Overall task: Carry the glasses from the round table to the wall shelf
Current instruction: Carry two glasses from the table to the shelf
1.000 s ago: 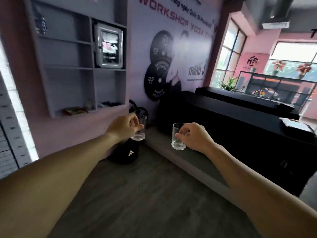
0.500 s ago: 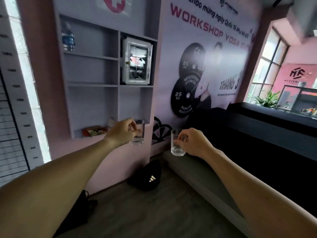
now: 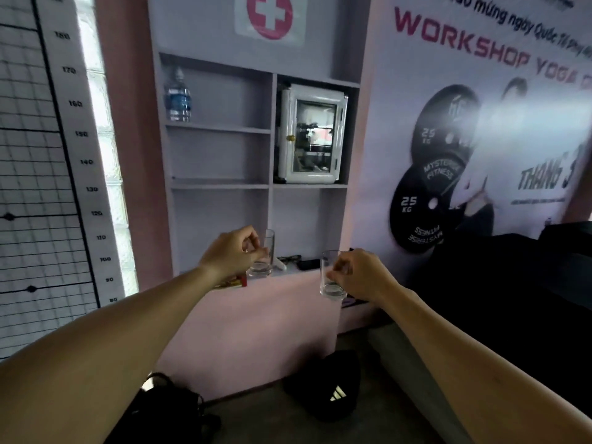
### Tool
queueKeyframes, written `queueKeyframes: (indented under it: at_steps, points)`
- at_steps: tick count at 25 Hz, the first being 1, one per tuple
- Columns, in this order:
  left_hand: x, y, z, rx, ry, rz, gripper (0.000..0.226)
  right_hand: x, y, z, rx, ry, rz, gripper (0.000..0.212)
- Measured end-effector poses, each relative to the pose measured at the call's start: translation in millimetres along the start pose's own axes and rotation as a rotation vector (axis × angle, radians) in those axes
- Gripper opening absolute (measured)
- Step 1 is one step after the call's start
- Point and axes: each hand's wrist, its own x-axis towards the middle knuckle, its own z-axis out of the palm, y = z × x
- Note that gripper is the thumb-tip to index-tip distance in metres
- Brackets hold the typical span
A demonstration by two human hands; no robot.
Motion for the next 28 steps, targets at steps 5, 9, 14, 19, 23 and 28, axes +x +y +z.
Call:
queueKeyframes:
  at_steps: [5,9,14,19,23,28]
  points:
    - [83,-5,-2,0.031,0.17,-0.028,0.022,120,27,-8,0.037,0.017,-0.109,0.015]
    - [96,-11,-5,0.03,0.16,-0.056,0.022,149,29,4,0.072,0.02,-0.158,0.013]
    - [129,-50,-26,0.098,0.282,-0.158,0.023,234,4,45,0.125,-0.075,-0.359,0.014]
    - [151,-92,-46,0.133,0.353,-0.209,0.022,287,-35,78,0.171,-0.127,-0.499,0.021]
    - [178,-133,-63,0.159,0.409,-0.212,0.021,332,-71,101,0.163,-0.158,-0.583,0.015]
    - [266,-161,-89,0.139,0.438,-0.101,0.022,429,-115,91,0.155,-0.021,-0.608,0.014]
